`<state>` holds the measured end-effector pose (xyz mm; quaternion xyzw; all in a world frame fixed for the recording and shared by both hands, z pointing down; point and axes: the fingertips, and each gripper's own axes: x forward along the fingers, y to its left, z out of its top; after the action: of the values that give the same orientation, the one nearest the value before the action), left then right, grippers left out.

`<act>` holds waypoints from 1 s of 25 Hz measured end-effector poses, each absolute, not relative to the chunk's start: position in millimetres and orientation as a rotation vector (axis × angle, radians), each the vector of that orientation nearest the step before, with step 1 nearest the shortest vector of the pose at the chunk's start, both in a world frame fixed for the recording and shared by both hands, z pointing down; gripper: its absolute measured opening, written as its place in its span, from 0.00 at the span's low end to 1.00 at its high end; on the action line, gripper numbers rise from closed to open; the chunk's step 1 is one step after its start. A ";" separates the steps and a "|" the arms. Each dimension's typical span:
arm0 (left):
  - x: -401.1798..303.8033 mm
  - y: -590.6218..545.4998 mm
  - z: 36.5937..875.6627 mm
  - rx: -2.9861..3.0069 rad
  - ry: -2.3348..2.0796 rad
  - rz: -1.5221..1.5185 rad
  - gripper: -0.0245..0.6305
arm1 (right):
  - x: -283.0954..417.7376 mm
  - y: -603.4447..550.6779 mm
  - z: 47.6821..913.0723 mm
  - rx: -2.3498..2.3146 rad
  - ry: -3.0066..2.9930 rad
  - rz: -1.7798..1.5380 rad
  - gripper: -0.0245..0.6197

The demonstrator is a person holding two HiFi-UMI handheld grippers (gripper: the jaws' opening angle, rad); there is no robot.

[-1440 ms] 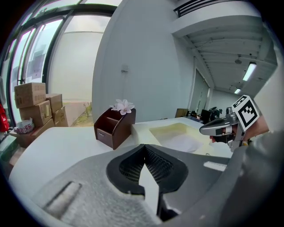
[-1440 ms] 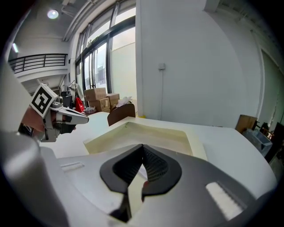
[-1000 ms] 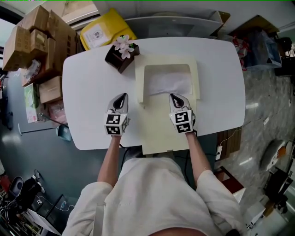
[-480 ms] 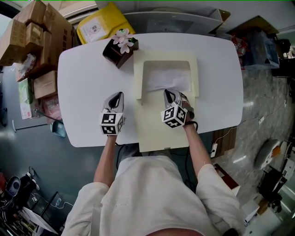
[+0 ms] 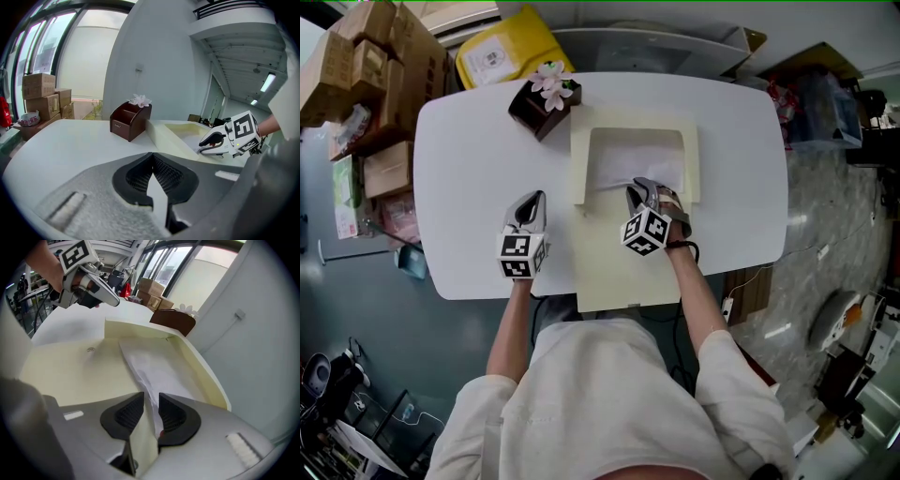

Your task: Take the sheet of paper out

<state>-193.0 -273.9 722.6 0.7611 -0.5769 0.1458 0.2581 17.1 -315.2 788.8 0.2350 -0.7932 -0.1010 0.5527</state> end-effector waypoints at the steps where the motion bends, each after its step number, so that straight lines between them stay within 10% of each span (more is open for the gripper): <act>1: -194.2 -273.3 722.6 2.062 -1.569 0.396 0.04 | 16.9 -316.5 790.9 0.534 -1.858 -0.261 0.18; 25: -190.0 -267.3 706.9 2.088 -1.583 0.392 0.04 | 23.5 -283.6 796.5 0.418 -1.842 -0.190 0.05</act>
<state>-190.0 -267.3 706.9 0.7644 -0.5796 0.1435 0.2434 23.5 -283.6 796.5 0.1790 -0.7887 -0.0813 0.5825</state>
